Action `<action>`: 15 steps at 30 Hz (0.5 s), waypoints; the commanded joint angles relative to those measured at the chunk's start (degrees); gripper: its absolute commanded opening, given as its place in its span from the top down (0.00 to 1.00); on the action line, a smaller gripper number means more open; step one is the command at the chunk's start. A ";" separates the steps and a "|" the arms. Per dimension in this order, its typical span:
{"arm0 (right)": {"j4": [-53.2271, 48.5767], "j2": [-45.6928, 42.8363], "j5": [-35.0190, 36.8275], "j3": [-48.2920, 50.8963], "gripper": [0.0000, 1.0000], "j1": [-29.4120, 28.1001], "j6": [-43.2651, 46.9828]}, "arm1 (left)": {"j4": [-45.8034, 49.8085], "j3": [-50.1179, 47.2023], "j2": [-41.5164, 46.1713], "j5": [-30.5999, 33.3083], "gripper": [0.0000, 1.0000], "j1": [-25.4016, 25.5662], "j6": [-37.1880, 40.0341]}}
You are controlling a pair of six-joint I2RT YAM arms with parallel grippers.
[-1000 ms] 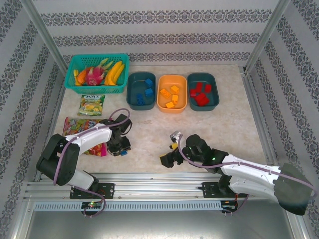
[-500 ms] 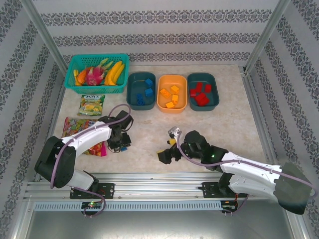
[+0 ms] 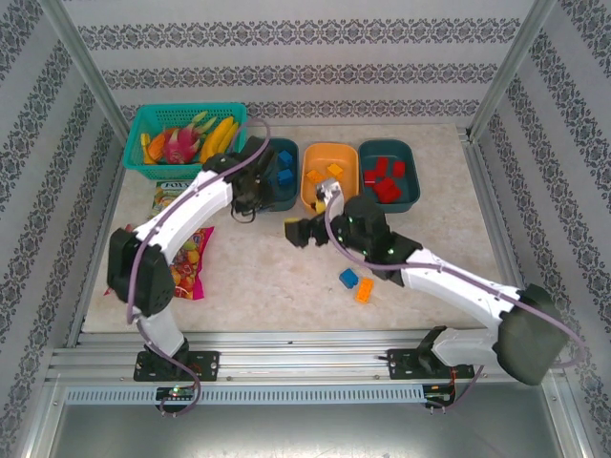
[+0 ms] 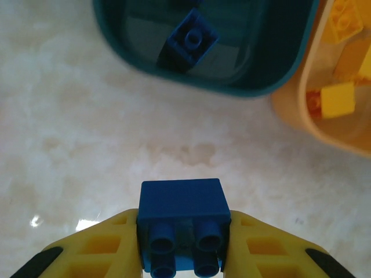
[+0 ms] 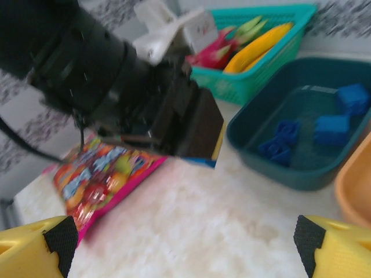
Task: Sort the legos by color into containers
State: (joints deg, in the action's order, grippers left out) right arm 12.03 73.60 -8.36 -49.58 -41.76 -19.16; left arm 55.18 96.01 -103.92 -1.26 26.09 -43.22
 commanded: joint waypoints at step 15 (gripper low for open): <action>-4.14 15.33 0.19 -19.67 0.03 12.10 -7.54 | 5.93 46.69 -38.39 2.33 0.68 -7.89 10.25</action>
State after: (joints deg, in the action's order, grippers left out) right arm 8.19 88.49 -7.14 -67.09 -30.65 -24.36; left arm 60.47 139.65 -140.25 0.67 20.21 -34.85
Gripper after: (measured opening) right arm 0.973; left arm 0.324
